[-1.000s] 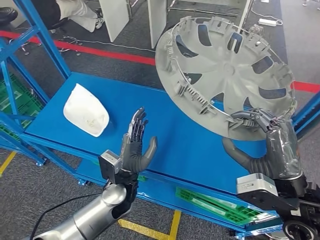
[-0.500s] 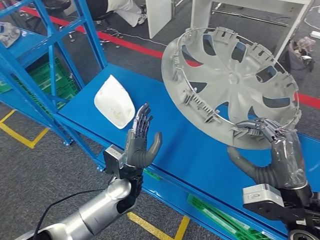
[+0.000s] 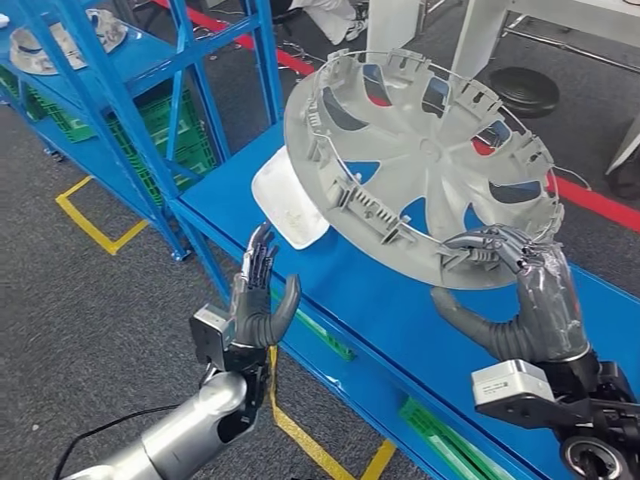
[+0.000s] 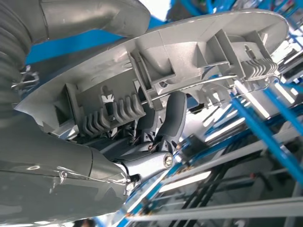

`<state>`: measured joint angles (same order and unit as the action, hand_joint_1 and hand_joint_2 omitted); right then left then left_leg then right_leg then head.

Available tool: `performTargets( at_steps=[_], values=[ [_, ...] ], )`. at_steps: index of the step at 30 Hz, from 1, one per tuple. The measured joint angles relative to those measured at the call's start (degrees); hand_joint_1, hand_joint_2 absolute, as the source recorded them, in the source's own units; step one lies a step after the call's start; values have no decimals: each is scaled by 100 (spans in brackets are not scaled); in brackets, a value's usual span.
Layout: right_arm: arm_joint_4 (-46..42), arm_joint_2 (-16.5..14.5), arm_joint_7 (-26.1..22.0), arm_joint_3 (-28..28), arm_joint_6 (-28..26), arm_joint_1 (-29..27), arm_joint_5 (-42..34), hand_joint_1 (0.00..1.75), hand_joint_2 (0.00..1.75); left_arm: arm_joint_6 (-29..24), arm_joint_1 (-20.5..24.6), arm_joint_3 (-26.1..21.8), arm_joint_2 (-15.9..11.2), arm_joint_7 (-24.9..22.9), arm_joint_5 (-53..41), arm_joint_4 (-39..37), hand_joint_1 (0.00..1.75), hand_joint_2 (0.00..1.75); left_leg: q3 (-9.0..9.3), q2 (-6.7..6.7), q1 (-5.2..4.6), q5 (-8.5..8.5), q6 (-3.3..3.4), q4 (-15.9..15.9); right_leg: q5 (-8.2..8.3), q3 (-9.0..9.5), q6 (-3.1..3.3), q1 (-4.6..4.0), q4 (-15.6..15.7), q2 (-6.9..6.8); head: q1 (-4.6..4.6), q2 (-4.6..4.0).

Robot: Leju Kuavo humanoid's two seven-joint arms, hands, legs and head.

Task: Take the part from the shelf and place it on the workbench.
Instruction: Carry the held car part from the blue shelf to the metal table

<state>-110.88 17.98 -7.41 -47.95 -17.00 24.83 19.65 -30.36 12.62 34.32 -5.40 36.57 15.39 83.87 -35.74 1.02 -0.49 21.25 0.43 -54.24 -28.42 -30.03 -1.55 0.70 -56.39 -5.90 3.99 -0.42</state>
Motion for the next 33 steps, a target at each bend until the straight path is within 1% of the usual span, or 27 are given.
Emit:
performTargets(
  at_steps=[1,3,4,5,6,7,8,9,10,12,14,15,16,18,19,20,21,22,23,25,26,27,29,30,31,32,33],
  values=[
    [15,-8,-6,-2,1,15,-3,175,175,-7,-17,0,-10,-1,-5,21,0,175,29,-68,22,-8,28,26,-122,-73,-16,13,-188,144,-17,0],
    [49,-10,-13,-16,2,26,-4,175,175,-15,-33,0,-21,-4,-9,47,0,175,60,-208,38,-6,67,40,-458,-409,-25,25,-905,458,-65,0],
    [70,-11,-15,-27,3,26,-4,175,175,-15,-43,0,-25,-5,-11,50,0,175,64,-288,36,-4,79,37,-589,-616,-30,25,-1299,520,-81,0],
    [92,-14,-19,-38,4,26,-5,175,175,-15,-58,0,-31,-7,-12,52,0,175,68,-374,33,-1,84,35,-625,-770,-37,25,-1557,551,-88,0],
    [114,-17,-23,-45,7,27,-8,175,175,-15,-72,0,-38,-9,-16,53,0,175,74,-465,32,2,85,31,-549,-833,-39,28,-1606,566,-89,0],
    [134,-20,-29,-48,15,29,-14,175,175,-15,-85,0,-44,-13,-25,56,0,175,83,-559,34,5,81,25,-368,-786,-34,32,-1421,580,-90,0],
    [149,-24,-40,-50,24,33,-22,175,175,-15,-95,0,-48,-16,-36,66,0,175,93,-652,38,12,72,15,-126,-653,-25,38,-1062,623,-93,0],
    [165,-27,-55,-51,33,37,-31,175,175,-12,-103,0,-50,-20,-49,78,0,175,96,-741,42,21,57,2,74,-496,-9,52,-674,746,-95,0],
    [180,-32,-69,-52,39,45,-39,175,175,-2,-106,0,-53,-26,-59,93,0,175,82,-830,45,29,34,-22,200,-343,3,68,-328,874,-95,0],
    [204,-39,-80,-55,35,61,-43,175,175,38,-115,0,-60,-45,-72,120,0,175,19,-979,72,16,-34,-49,241,-194,27,71,-29,1045,-97,0],
    [212,-48,-55,-54,22,75,-26,175,175,88,-128,-1,-69,-69,-79,140,0,175,-28,-1074,99,-9,-107,-47,250,-147,65,67,30,942,-99,0],
    [212,-55,-35,-52,14,78,-10,175,175,113,-126,-1,-73,-79,-87,147,0,175,-55,-977,83,22,-136,-96,265,-117,93,75,65,869,-85,0],
    [211,-62,-17,-50,7,77,9,175,175,131,-112,-2,-76,-88,-94,153,0,175,-133,-806,67,110,-165,-252,278,-86,127,85,101,789,-56,0],
    [210,-69,6,-41,-2,54,43,175,175,152,-81,-2,-75,-97,-110,159,0,175,-479,-370,54,423,-213,-925,281,-46,182,69,137,627,0,0],
    [210,-69,9,-38,-3,37,57,175,175,155,-77,-2,-73,-99,-114,159,0,175,-705,-255,76,575,-234,-1334,272,-42,200,56,138,544,14,0],
    [209,-69,11,-35,-2,15,69,175,175,158,-82,-2,-71,-101,-119,159,0,175,-881,-193,97,651,-251,-1636,261,-37,207,46,138,462,15,0],
    [209,-69,11,-35,-2,-2,79,175,175,165,-90,-2,-70,-102,-127,159,0,175,-956,-160,117,628,-264,-1740,248,-30,207,43,138,382,17,0],
    [208,-69,14,-34,-1,-18,88,175,175,176,-94,-2,-70,-105,-133,159,0,175,-899,-124,134,501,-273,-1597,230,-15,198,44,137,304,25,0],
    [207,-69,19,-31,1,-32,96,175,175,188,-96,-2,-69,-107,-140,160,0,175,-723,-52,145,309,-277,-1249,209,8,182,45,137,230,35,0],
    [197,-69,33,-21,7,-59,111,175,175,212,-88,-2,-58,-111,-152,161,0,175,-282,250,131,-5,-251,-428,155,57,129,19,134,106,62,0],
    [190,-69,39,-16,11,-73,120,175,175,226,-80,-2,-46,-111,-158,162,0,175,-152,347,110,-69,-220,-183,129,79,100,-3,135,51,52,0],
    [183,-69,45,-11,16,-86,130,175,175,243,-73,-2,-35,-113,-162,164,0,175,-99,387,85,-76,-184,-73,106,97,71,-23,140,-1,38,0],
    [167,-69,62,-2,24,-106,152,175,175,288,-64,-1,-20,-114,-171,168,0,175,-92,230,60,-67,-104,-44,63,141,8,-22,164,-119,-1,0],
    [156,-69,74,8,26,-111,162,175,175,306,-62,-1,-15,-113,-177,171,0,175,-72,156,64,-66,-68,-25,9,145,-21,-1,130,-79,-7,0],
    [144,-69,86,19,28,-114,168,175,175,322,-52,-2,-8,-114,-183,174,0,175,-48,84,75,-67,-28,-6,-94,104,-40,18,-3,33,-21,0],
    [133,-69,99,29,30,-118,172,175,175,334,-37,-2,3,-115,-189,177,0,175,-21,14,91,-67,10,10,-250,-12,-49,31,-279,198,-41,0],
    [128,-69,109,35,33,-128,173,175,175,344,-24,-2,18,-116,-194,177,0,175,-7,-59,92,-61,36,15,-438,-202,-48,36,-686,386,-67,0]
  ],
)
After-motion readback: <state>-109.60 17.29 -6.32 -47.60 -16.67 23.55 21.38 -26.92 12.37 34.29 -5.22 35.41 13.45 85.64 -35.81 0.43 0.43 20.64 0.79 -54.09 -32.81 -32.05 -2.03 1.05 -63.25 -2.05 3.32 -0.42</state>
